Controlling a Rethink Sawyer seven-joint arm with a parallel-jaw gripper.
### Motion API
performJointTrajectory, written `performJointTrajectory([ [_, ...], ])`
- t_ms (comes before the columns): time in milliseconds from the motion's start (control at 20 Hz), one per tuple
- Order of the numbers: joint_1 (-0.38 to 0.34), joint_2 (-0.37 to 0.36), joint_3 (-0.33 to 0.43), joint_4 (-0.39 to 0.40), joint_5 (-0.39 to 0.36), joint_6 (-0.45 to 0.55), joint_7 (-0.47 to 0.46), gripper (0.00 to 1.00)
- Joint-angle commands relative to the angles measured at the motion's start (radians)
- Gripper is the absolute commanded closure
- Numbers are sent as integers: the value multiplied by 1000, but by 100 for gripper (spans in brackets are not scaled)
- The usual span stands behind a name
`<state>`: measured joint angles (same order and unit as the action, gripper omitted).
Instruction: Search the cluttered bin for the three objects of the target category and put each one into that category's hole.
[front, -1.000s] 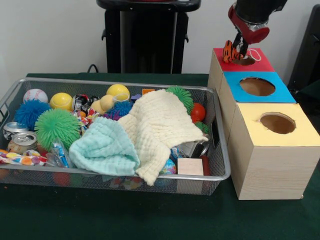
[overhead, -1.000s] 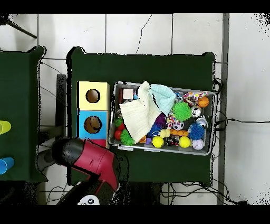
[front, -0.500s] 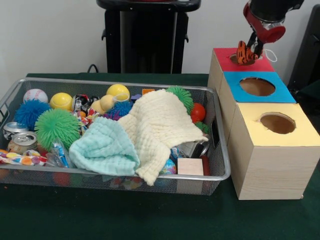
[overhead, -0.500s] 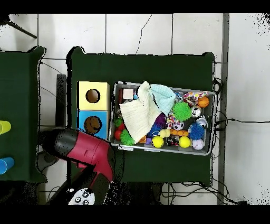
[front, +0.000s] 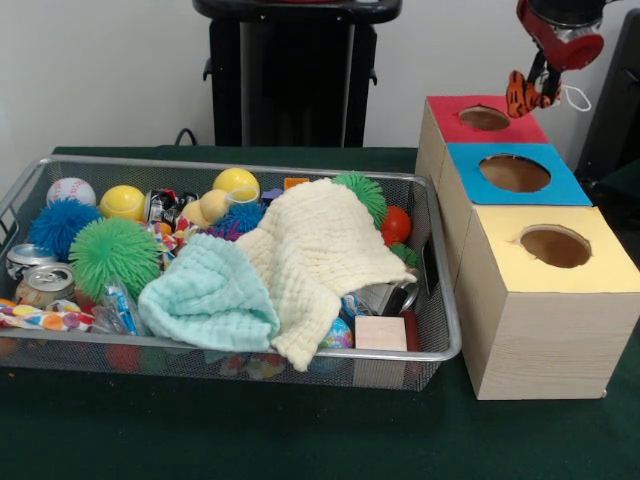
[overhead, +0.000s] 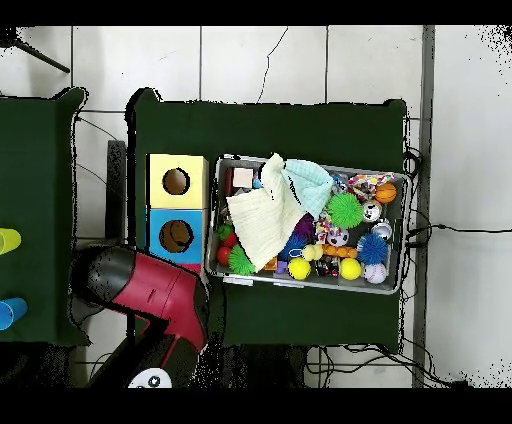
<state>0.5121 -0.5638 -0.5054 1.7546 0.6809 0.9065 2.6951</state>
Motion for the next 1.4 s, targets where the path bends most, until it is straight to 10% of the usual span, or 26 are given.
performJointTrajectory([
  [50,-6,17,141,92,81,-59,228,100],
  [700,-145,78,206,221,98,-263,49,100],
  [1400,-194,22,216,336,46,-307,53,100],
])
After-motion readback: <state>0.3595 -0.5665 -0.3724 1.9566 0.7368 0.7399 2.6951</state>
